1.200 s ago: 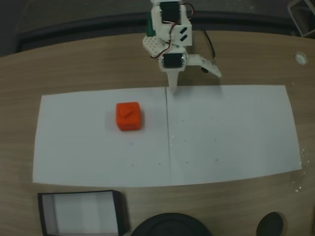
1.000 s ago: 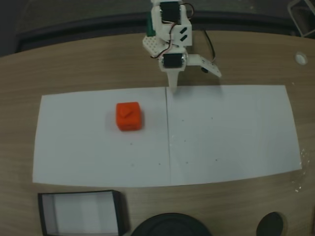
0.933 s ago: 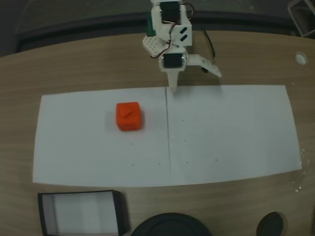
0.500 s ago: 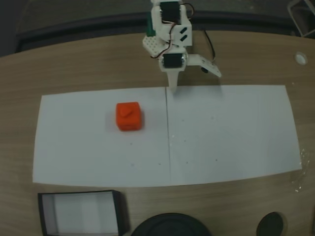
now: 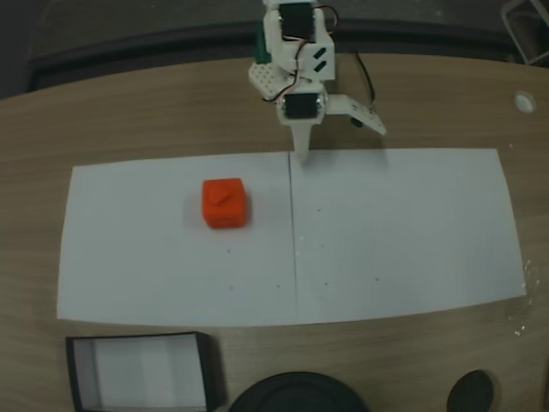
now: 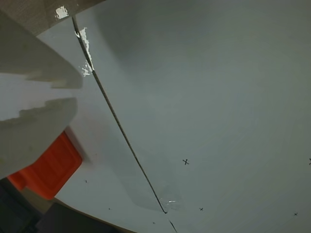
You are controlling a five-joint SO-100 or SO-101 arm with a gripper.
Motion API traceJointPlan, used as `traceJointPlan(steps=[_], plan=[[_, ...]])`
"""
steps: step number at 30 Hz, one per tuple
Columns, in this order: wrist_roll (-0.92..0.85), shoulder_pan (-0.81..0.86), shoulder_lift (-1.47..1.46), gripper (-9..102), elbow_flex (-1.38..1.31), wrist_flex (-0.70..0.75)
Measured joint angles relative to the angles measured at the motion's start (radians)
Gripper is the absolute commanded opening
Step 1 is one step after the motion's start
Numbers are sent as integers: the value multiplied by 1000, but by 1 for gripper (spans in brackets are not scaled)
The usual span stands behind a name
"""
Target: Grab a orange square and put it in the box.
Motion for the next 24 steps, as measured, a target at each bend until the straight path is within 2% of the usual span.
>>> traceJointPlan(steps=[3, 7, 9, 17, 24], plan=[[-2, 5, 0, 4, 2, -51], [-12, 83, 0, 23, -5, -172], [-64, 135, 0, 28, -40, -198], [-135, 353, -92, 33, -295, -207], [-192, 396, -531, 36, -489, -186]])
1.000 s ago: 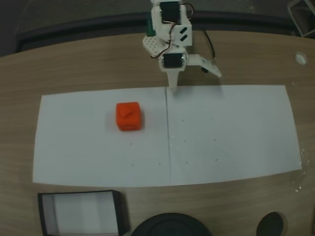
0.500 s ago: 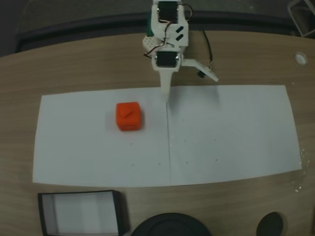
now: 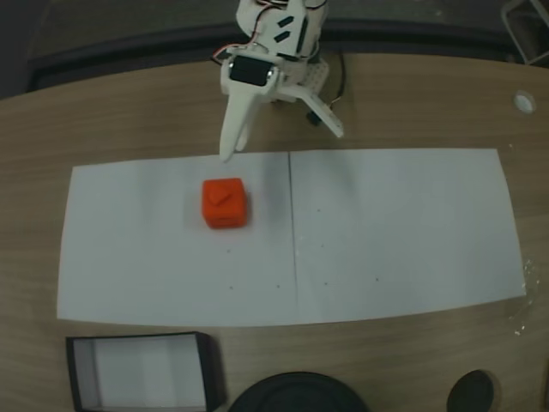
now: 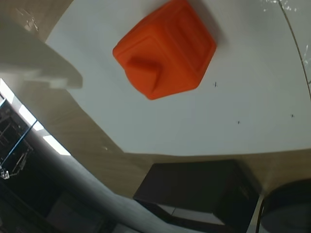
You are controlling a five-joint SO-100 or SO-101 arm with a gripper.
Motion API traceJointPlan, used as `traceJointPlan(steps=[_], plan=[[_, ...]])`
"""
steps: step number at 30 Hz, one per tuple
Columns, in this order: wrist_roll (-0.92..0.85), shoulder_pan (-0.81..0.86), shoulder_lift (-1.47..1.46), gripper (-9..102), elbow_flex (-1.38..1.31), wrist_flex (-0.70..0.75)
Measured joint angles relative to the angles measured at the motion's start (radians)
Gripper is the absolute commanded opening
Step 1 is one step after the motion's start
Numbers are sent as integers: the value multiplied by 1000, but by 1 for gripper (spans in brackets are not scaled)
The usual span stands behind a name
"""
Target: Grab a orange square and put it in the box.
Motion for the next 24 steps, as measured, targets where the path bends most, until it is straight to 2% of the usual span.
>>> traceJointPlan(steps=[9, 13, 17, 24], plan=[[0, 81, -726, 36, -430, 166], [-18, 140, -965, 36, -551, 184], [-49, 135, -1115, 36, -584, 184], [-51, 112, -1184, 36, -586, 173]])
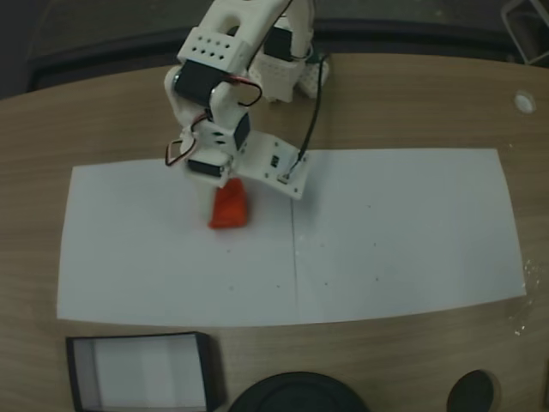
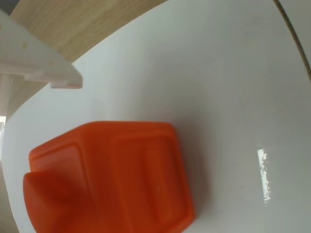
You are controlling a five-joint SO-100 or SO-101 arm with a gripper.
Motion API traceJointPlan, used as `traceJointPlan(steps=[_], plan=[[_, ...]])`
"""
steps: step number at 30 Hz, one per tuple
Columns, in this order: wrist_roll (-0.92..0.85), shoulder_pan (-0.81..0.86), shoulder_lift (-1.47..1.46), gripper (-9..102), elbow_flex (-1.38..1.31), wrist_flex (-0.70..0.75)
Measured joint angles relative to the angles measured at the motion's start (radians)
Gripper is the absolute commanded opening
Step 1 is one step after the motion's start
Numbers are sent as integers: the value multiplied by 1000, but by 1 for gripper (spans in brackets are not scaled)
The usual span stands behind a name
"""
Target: Grab a orange square and put it in the box.
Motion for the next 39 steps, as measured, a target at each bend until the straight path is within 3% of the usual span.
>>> traceJointPlan(steps=[4, 8, 17, 24, 29, 39], plan=[[-8, -12, -9, 31, 0, -6], [-8, -18, -46, 5, -5, -38], [-34, -26, -81, 4, -98, 2], [43, -144, 51, 4, -489, 46], [48, -256, 97, 4, -716, -127], [48, -233, -141, 4, -742, -503]])
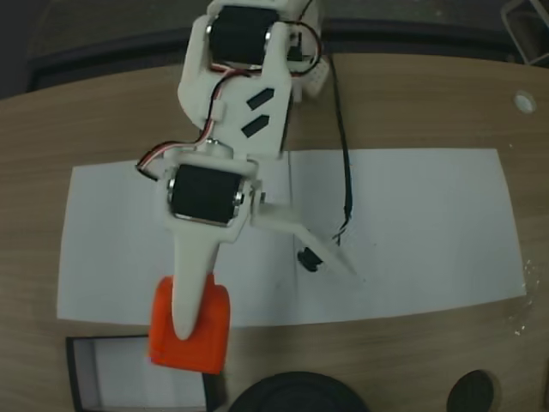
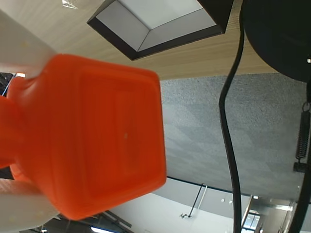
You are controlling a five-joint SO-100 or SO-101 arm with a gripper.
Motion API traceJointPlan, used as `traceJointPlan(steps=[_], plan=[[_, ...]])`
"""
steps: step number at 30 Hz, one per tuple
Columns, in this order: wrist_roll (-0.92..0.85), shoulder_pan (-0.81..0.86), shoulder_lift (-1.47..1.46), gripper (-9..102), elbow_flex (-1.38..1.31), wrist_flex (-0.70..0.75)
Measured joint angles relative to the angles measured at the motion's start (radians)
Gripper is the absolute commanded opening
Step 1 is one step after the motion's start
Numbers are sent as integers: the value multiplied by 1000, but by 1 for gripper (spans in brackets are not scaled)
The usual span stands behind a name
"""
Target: Grab a orange square and put it in the box.
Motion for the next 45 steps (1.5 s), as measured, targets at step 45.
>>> traceJointPlan(steps=[45], plan=[[143, 209, -621, 31, -433, 31]])
